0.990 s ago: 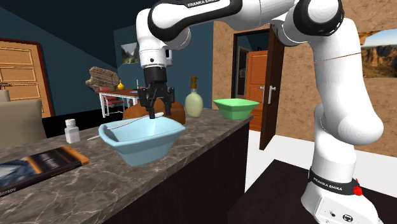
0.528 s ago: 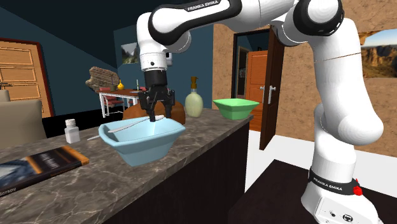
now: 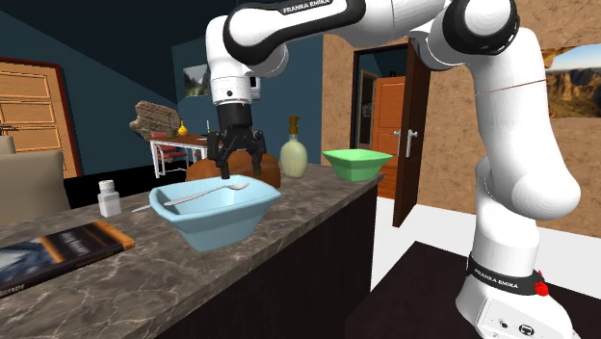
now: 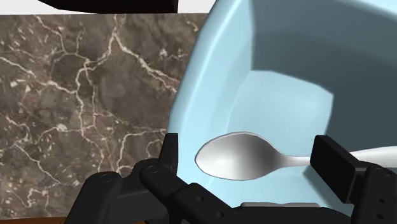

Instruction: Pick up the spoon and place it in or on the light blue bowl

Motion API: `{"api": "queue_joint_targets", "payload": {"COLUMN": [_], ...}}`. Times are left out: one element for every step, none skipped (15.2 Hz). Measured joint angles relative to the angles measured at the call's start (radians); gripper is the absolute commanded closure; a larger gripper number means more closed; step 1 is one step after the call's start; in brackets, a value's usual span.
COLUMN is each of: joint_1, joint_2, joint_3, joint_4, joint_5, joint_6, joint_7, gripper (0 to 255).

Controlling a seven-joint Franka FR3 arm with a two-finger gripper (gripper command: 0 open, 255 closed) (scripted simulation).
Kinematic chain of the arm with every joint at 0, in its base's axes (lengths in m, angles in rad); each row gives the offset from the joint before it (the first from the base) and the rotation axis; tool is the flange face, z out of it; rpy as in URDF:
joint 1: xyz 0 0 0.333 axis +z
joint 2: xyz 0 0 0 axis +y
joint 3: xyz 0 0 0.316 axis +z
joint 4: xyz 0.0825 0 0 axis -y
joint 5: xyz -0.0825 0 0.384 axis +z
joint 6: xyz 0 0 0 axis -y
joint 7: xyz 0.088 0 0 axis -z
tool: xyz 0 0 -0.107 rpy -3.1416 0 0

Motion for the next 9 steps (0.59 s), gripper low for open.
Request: {"api": "queue_joint_targets", "payload": {"joint_1": [-0.003,-0.001,-0.001,-0.001,-0.001,-0.002,-0.002,-0.002,-0.002], "joint_2": [-0.001,-0.006,0.002,0.004,0.008,0.011,0.013,0.014,0.014], "joint_3": [-0.002,0.0,0.0,-0.001,-0.001,-0.002,-0.002,-0.002,-0.002], "joint_4": [0.024,0.043,0.086,0.103,0.116,0.124,0.126,0.128,0.128], "joint_5": [0.0,0.001,-0.001,-0.002,-0.003,-0.003,-0.004,-0.004,-0.004], "joint_6": [-0.026,-0.048,-0.083,-0.098,-0.107,-0.112,-0.114,-0.115,-0.115], "joint_7": [-0.003,0.001,0.004,0.004,0.004,0.003,0.003,0.003,0.003], "gripper": [0,0,0,0,0,0,0,0,0]}}
